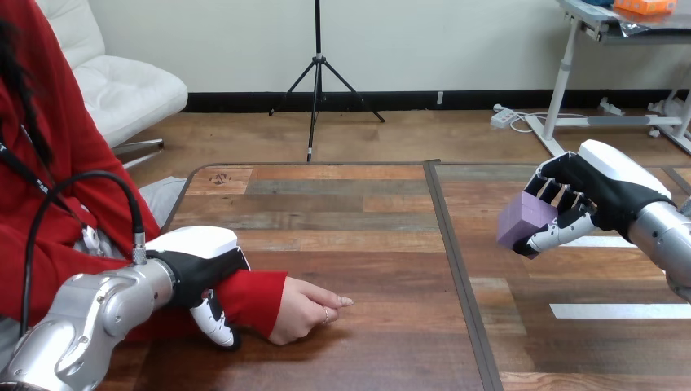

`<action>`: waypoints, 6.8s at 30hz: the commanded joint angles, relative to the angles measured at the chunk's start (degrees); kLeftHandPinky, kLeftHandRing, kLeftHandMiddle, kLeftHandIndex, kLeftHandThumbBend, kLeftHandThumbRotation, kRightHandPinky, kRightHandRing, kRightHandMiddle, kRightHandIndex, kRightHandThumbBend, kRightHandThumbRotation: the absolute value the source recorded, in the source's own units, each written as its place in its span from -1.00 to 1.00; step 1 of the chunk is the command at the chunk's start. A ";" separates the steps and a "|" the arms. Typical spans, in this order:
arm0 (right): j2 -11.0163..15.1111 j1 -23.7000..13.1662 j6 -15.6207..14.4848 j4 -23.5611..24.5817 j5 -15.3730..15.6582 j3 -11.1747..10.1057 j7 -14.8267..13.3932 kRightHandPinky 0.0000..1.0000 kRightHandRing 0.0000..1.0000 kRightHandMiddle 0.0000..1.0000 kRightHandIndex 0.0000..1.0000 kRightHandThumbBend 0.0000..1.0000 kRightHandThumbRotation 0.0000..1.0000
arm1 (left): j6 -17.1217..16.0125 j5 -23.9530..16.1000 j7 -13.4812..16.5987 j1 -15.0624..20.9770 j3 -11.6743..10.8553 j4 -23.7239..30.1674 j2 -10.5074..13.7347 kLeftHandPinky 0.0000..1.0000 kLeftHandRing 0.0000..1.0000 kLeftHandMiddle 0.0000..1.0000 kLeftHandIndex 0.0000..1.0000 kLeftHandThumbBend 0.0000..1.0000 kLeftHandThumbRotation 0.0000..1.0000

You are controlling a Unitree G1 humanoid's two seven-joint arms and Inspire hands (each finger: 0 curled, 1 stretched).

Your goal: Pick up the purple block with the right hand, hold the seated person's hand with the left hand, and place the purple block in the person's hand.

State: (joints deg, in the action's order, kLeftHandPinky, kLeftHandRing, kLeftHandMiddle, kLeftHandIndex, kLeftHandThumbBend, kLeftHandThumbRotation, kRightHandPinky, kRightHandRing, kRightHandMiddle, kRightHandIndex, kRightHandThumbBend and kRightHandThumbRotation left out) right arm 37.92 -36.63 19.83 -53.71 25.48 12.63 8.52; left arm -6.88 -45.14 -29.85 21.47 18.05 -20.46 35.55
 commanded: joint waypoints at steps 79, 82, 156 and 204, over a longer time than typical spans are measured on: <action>-3.42 0.61 -3.93 8.51 -4.02 -2.74 -1.56 -0.29 -0.22 -0.10 -0.01 0.45 -1.00 | -1.39 16.13 27.45 -9.43 -12.36 21.60 -10.24 -0.61 -0.48 -0.28 -0.25 0.11 -1.00; -3.66 0.79 -4.19 9.02 -4.12 -2.89 -1.56 -0.28 -0.21 -0.09 -0.01 0.45 -1.00 | -1.31 16.01 27.41 -8.99 -12.56 22.06 -10.32 -0.61 -0.49 -0.28 -0.25 0.11 -1.00; -8.06 6.62 -13.17 34.02 -7.26 -3.95 3.39 -0.40 -0.30 -0.15 -0.05 0.40 -1.00 | -0.09 16.45 26.19 -4.59 -10.44 21.45 -13.63 -0.58 -0.47 -0.29 -0.29 0.25 -1.00; -13.08 7.67 -11.59 41.24 -7.07 -2.37 8.22 -0.46 -0.35 -0.21 -0.09 0.43 -1.00 | -0.15 15.20 27.35 5.86 -7.59 14.50 -19.74 -0.59 -0.47 -0.28 -0.27 0.20 -1.00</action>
State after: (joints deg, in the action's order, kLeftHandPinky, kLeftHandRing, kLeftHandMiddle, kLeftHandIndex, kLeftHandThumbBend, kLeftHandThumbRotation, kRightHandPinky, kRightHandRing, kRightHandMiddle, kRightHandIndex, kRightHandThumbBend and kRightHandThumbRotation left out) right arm 26.10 -26.75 6.30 -17.79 19.81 10.69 16.61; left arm -5.06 -31.27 -5.01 15.89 10.93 -6.94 18.32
